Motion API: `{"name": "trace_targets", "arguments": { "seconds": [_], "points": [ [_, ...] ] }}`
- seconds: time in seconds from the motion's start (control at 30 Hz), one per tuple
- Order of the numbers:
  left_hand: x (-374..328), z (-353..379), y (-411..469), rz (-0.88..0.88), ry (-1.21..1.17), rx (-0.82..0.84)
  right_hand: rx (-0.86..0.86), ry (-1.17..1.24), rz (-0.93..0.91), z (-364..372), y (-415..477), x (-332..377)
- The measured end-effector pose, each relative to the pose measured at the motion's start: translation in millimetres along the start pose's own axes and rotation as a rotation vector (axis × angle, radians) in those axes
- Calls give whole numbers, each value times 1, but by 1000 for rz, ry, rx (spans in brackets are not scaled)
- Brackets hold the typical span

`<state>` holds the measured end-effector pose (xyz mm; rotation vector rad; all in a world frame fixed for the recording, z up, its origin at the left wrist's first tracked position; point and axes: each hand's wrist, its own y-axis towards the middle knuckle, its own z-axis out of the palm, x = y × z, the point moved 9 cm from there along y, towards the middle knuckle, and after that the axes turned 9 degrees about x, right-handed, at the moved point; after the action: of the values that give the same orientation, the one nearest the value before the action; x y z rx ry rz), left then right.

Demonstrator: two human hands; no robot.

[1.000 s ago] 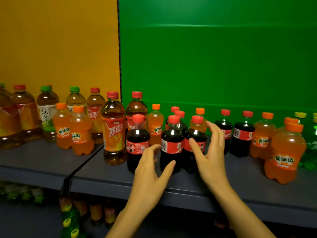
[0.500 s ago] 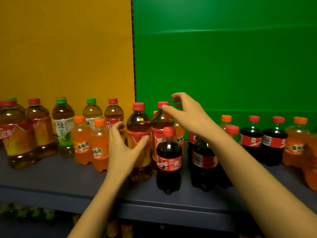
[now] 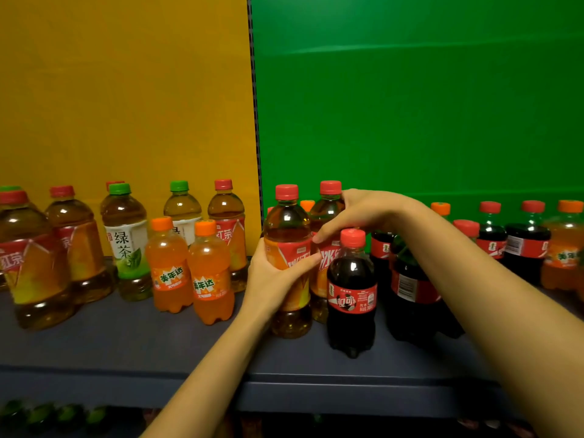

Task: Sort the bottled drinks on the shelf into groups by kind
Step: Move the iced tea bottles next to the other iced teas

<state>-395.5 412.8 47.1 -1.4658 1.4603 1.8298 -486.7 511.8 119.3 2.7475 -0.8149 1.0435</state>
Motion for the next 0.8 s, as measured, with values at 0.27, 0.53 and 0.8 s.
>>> {"name": "trace_targets", "arguments": {
  "seconds": [0.27,0.53,0.8],
  "points": [
    [-27,-15,2,68,-15,-72,-289,15,-105,-24,-14,16],
    [-92,-69,-13,144,87,-175,-565,204,-377,-54,-43,75],
    [-84,-138,-42,99,101,-241,-646,221,-459,-13,-35,118]
  ]
}}
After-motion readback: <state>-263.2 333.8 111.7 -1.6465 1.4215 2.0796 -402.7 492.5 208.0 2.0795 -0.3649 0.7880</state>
